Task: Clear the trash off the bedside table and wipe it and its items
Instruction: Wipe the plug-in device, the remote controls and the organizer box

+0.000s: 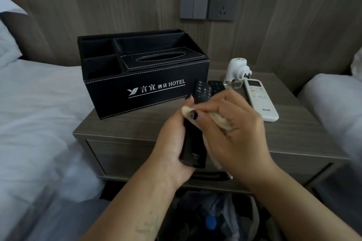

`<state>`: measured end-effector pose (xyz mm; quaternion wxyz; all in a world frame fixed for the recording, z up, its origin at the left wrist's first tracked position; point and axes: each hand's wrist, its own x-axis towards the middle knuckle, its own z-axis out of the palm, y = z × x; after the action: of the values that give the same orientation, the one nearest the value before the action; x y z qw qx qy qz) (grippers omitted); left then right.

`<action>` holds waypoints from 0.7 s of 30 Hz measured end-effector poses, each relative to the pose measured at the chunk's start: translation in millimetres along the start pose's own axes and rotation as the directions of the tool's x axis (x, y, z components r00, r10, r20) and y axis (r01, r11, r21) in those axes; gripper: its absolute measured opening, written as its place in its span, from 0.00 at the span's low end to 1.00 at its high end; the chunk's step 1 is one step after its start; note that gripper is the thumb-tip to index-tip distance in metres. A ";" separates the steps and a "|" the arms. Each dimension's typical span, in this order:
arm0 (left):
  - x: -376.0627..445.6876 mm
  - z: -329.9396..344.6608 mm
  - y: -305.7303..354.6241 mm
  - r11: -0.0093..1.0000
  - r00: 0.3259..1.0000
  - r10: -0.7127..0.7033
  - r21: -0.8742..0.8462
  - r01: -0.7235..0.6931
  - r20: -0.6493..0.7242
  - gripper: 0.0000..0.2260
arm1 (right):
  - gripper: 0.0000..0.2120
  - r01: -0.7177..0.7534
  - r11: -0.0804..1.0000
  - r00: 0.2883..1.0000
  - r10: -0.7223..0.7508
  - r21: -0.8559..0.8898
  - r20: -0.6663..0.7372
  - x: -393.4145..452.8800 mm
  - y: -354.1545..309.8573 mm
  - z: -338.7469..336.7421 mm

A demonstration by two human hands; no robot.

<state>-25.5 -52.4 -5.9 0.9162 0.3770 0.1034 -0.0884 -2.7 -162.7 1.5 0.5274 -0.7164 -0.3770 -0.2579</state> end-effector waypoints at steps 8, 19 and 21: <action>3.0 -10.0 15.5 0.997 0.999 0.037 -0.068 -0.039 -0.032 0.22 | 0.03 -0.002 0.989 0.977 -0.030 0.148 0.213 -12.4 -11.3 8.9; 0.2 -6.5 16.5 0.941 0.940 0.338 -0.055 -0.335 0.055 0.21 | 0.05 -0.024 0.999 0.999 0.025 0.031 -0.032 -10.4 -5.9 1.4; -1.8 -3.0 11.7 0.915 0.912 0.402 -0.065 -0.398 0.083 0.20 | 0.05 -0.329 0.923 0.915 0.363 0.199 -0.173 -7.0 -0.8 -1.6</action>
<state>-24.8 -42.0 0.3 0.9272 0.3642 -0.0173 0.0857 -7.4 -165.9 -2.9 0.6588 -0.6948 -0.2073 -0.2007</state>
